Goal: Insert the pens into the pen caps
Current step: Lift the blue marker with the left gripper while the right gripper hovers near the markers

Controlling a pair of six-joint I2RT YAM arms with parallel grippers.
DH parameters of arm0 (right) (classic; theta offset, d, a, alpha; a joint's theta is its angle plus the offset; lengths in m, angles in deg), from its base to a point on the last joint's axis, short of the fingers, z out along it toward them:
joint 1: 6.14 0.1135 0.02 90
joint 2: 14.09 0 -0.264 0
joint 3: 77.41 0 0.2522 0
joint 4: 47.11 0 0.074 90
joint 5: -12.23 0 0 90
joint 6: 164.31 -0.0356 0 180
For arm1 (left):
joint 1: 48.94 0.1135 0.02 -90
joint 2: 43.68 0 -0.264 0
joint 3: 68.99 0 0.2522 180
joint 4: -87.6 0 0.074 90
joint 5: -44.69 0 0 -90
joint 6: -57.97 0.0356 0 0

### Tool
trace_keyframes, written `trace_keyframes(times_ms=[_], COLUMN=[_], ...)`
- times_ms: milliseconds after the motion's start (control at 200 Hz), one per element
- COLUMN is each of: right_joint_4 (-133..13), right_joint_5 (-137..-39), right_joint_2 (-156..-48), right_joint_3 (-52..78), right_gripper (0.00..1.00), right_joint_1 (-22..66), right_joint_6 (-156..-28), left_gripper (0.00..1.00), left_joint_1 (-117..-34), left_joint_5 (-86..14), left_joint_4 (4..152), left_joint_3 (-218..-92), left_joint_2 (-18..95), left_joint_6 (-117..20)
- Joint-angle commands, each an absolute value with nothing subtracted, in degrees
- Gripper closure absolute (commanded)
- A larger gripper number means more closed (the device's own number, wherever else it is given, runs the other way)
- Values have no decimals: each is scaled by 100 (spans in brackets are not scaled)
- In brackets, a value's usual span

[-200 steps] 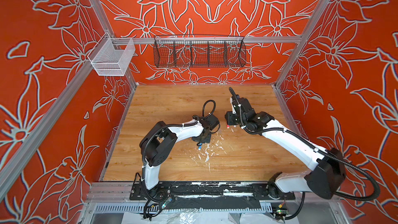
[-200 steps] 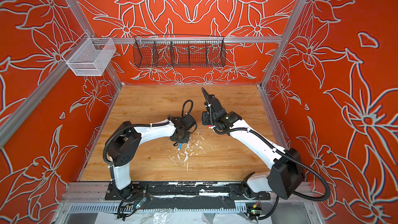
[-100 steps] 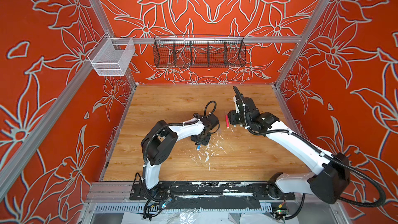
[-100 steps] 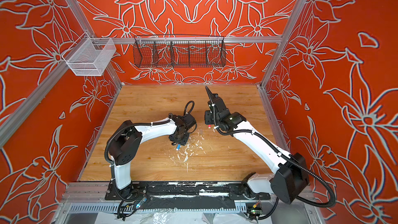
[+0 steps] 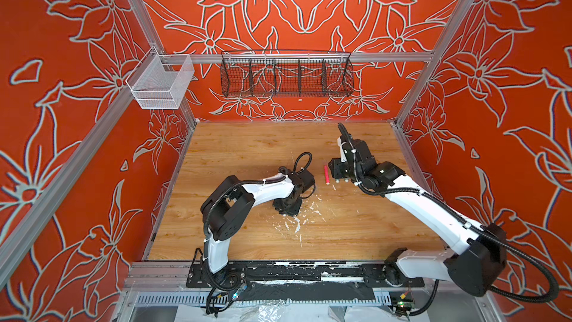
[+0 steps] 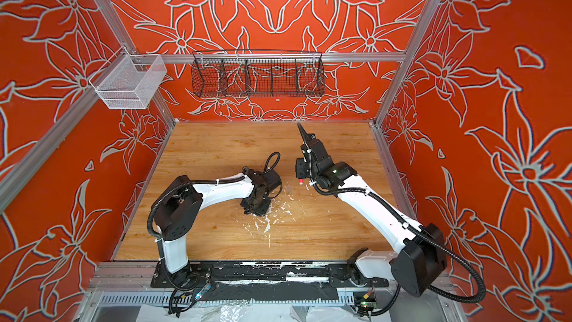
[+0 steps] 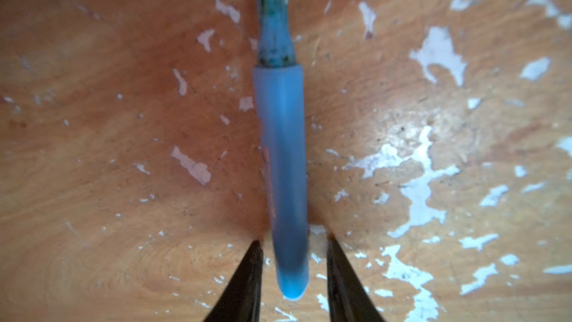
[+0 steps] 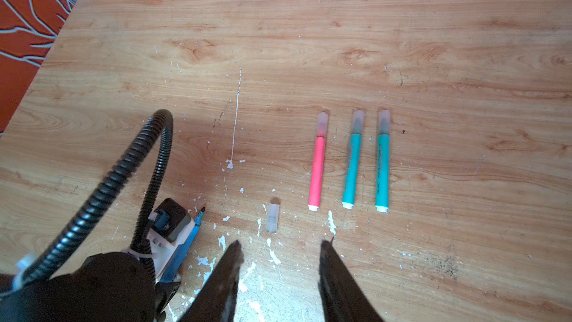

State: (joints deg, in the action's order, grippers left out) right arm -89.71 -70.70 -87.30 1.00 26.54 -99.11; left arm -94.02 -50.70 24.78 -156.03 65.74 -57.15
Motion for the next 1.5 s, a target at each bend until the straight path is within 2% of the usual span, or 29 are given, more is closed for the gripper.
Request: trace_keyframes(times_ms=[0,170,305,410,590,746,861,1171,1496], right_joint_4=[-8985,-9028,-8824,-8325,-7247,-7145,-6109,-6278,-6205], right_joint_5=[-6973,-6959,-6920,-6983,-8340,-9918,-10805,-10595,-10567], right_joint_2=[-8493,-8345,-8370,-8354,-8175,-8645,-8907,-8859,-9342], right_joint_3=[-18,-80,-189,-685,-1528,-1391,-1669,-1371,-1123], right_gripper=[57,57,57,57,54,54,54,47,46], right_joint_1=[2635,2633,2617,2350,1837,1662,1692,1978,2347], right_joint_6=[-9890,-9883,-9866,-10261,-10816,-11094,-11580,-11594,-11824], left_gripper=[73,79,95,99,100,100,99,100,100], left_joint_1=[-9403,-9394,-9371,-9368,-9368,-9368,-9368,-9306,-9298], left_joint_5=[-5144,-5028,-5165,-5005,-4901,-5068,-5067,-4761,-4673], left_joint_4=[2444,2331,2388,2707,3503,3887,4209,4349,4425], left_joint_3=[-15650,-15717,-15585,-15421,-15006,-14905,-14863,-15073,-15252], left_joint_2=[6807,6891,6789,6522,5621,5172,4973,4916,4816], left_joint_6=[-5748,-5714,-5675,-5524,-5149,-5060,-5049,-5072,-5097])
